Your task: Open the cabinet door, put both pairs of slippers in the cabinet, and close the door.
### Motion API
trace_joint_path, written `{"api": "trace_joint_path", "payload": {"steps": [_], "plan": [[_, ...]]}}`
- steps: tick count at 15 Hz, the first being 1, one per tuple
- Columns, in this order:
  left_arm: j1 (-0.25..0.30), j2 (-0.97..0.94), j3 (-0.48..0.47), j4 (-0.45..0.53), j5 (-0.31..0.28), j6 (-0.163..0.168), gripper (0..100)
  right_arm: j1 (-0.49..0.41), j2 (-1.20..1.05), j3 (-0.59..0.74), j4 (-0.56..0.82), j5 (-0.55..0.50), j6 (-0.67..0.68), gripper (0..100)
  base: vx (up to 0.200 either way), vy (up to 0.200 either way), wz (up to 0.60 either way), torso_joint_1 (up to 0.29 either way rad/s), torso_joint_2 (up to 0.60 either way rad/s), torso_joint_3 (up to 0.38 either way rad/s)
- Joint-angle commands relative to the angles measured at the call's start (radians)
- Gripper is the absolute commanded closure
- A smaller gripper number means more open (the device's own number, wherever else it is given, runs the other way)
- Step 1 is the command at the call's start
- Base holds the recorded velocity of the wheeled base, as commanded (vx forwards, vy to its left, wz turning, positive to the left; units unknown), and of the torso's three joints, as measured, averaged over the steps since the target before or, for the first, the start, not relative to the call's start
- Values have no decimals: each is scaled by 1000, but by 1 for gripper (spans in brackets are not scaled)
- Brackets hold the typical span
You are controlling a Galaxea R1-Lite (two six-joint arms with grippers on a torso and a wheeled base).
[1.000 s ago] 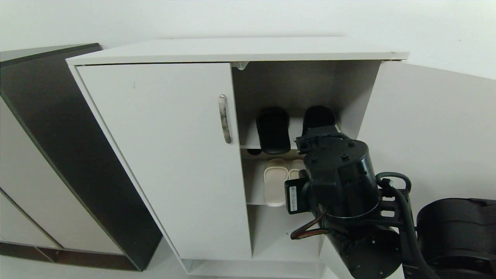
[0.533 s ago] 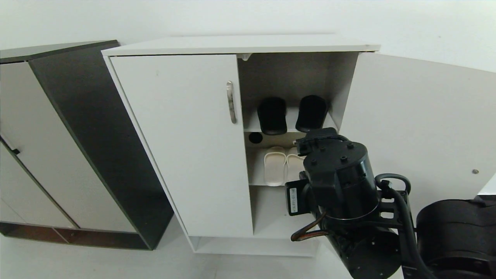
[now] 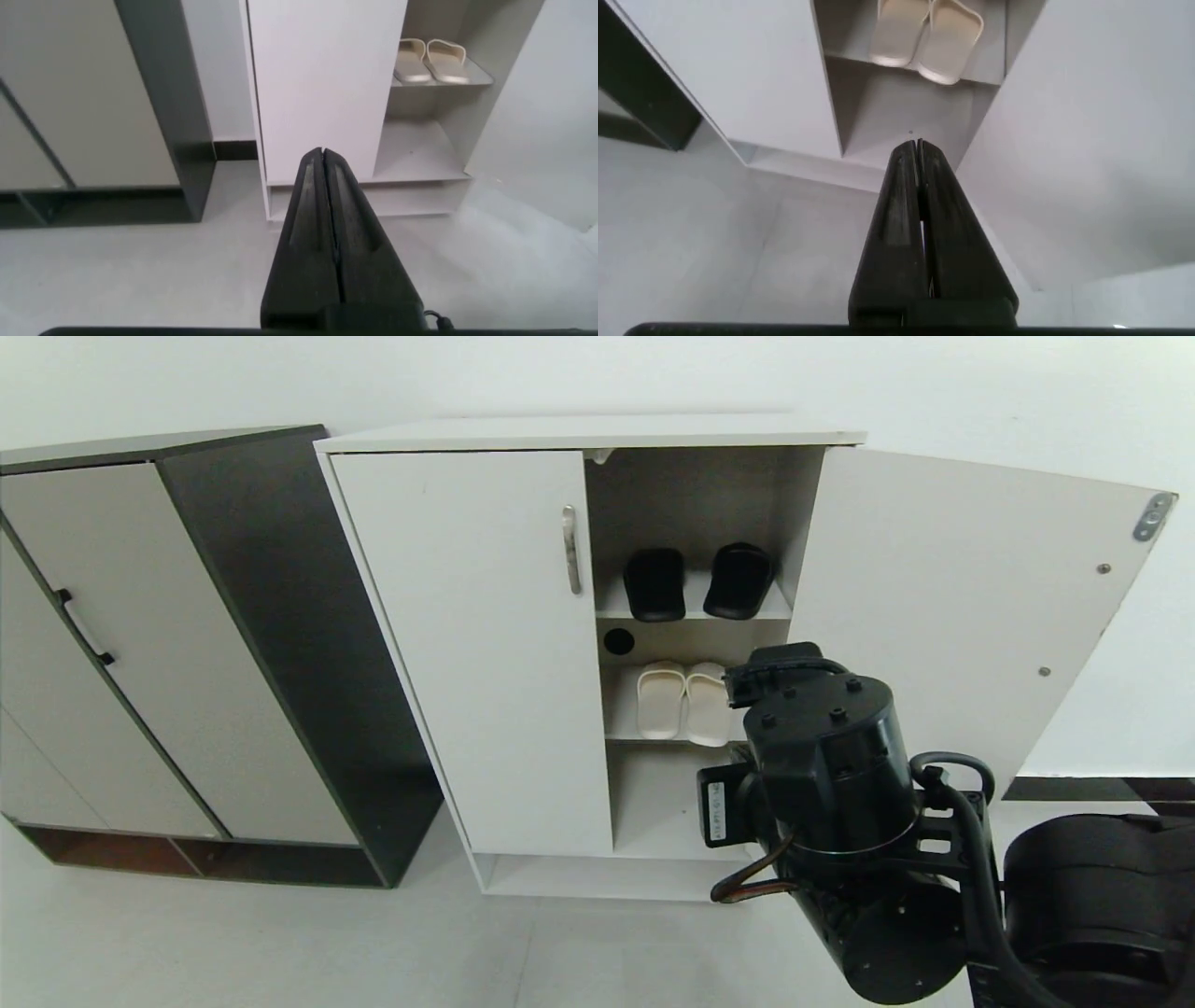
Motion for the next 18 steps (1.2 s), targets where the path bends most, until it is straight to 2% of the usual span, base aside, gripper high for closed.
{"api": "trace_joint_path", "payload": {"steps": [1, 18], "plan": [[0, 1, 0, 0, 0, 0, 100, -7, 0, 22, -19, 2, -14, 100, 0, 0, 0, 0, 0, 0], [0, 1, 0, 0, 0, 1, 100, -37, 3, 42, -82, 8, -37, 100, 0, 0, 0, 0, 0, 0]]}}
